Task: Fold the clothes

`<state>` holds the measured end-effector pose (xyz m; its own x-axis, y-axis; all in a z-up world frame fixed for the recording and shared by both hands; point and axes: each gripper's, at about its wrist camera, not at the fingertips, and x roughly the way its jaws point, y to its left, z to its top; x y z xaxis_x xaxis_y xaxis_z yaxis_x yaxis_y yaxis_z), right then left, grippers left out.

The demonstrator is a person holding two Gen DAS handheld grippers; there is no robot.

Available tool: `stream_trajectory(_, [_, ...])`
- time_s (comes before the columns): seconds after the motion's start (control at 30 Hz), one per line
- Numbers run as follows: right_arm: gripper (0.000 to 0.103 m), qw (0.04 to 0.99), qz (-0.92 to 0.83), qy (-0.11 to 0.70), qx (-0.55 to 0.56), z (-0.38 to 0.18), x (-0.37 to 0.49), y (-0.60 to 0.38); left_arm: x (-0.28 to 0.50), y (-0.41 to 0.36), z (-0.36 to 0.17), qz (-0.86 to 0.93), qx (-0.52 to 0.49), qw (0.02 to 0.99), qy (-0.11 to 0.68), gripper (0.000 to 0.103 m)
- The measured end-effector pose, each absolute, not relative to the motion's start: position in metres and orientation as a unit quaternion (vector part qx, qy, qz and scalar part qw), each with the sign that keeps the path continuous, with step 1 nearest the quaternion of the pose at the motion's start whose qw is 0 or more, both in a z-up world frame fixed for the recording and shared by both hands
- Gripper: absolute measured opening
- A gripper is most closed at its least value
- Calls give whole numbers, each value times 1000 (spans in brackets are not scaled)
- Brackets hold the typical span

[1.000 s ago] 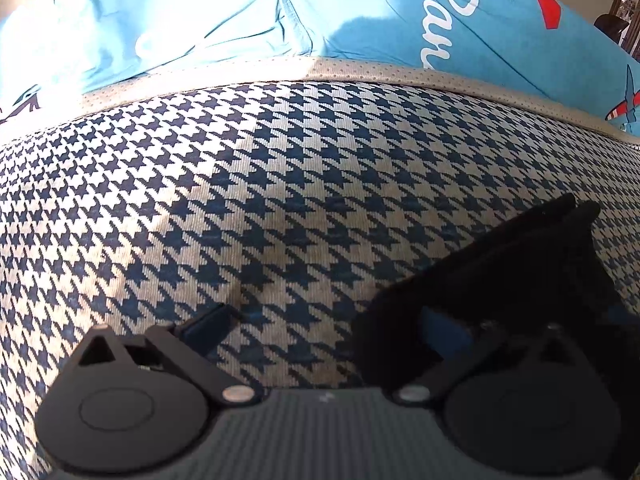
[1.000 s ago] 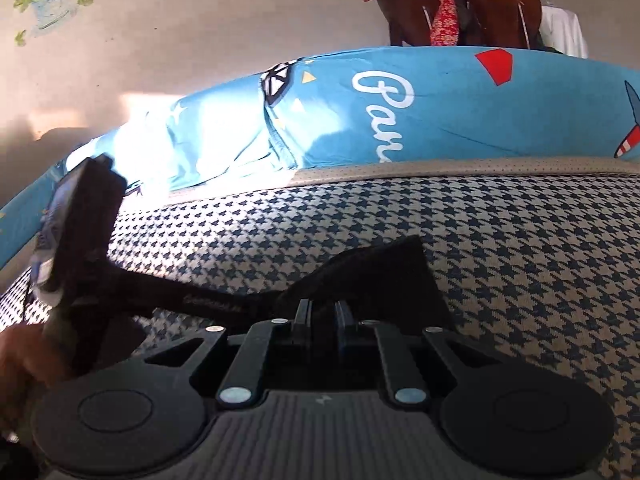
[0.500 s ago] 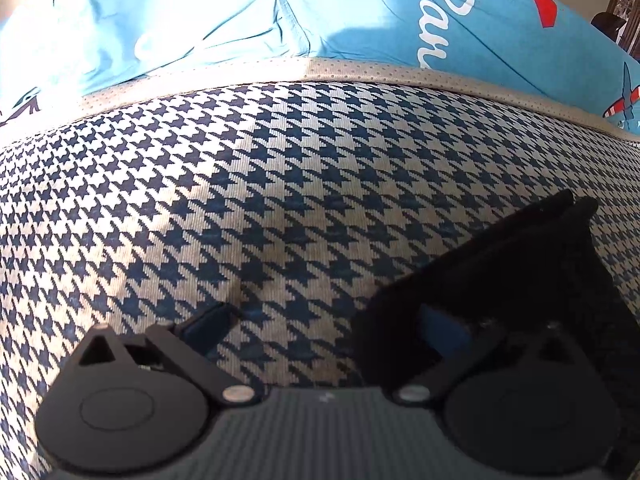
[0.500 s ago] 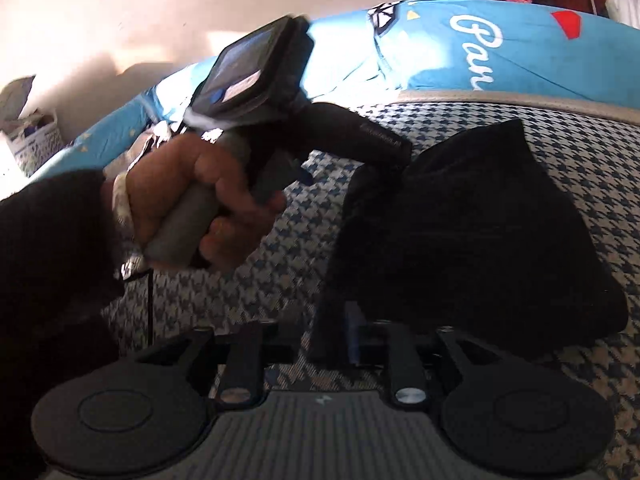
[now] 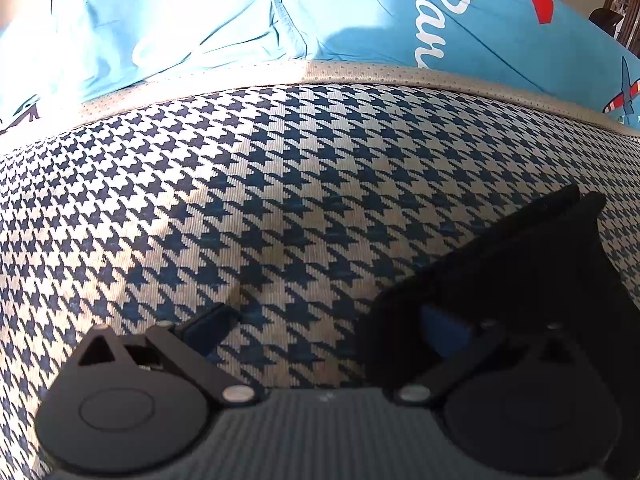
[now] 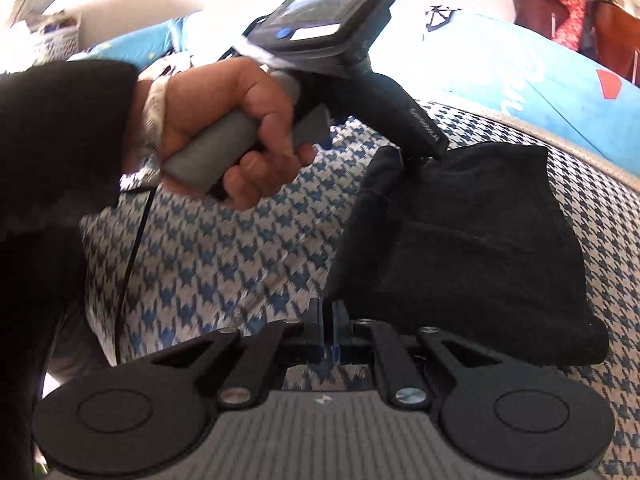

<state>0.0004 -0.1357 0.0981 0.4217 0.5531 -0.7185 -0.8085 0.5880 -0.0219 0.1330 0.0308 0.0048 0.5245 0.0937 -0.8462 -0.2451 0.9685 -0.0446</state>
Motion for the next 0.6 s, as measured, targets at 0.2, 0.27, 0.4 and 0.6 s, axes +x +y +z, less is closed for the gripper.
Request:
stream_trajectory(0.2, [6,816,417,346,-201,95,-12,-141,148,25,-3,94,-75,873,472,103])
stream_trajectory(0.27, [4,814,417,349,-205,95,-15,-143,149,24,-3,101,-66,876,467,103])
stream_trajectory(0.4, [4,812,428,354,-181,99,-18,-152,151,33,9,108,-88,873,467,103])
stream_trajectory(0.6, [4,849,403,334,-80,117,2,-176,143,19,35,66,-83,896,432,103])
